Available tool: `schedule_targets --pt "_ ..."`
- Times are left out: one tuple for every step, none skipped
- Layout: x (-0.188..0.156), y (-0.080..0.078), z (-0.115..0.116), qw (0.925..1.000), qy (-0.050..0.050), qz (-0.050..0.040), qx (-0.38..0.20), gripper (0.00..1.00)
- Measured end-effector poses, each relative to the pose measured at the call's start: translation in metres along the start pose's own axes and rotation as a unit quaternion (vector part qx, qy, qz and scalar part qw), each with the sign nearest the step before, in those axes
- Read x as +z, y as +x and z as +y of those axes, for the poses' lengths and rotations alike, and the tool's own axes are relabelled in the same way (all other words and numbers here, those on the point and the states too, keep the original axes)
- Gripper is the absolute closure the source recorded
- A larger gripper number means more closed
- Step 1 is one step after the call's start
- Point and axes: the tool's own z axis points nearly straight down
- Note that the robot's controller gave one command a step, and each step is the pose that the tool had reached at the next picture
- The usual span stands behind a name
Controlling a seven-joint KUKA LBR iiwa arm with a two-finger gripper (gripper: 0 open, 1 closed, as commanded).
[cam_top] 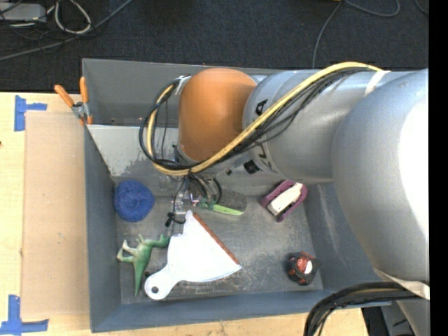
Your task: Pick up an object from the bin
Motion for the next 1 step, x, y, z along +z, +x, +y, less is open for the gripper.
schedule_targets --pt "-0.0052 -0.0018 -0.0012 1.0 -0.001 -0.0036 0.002 0.0"
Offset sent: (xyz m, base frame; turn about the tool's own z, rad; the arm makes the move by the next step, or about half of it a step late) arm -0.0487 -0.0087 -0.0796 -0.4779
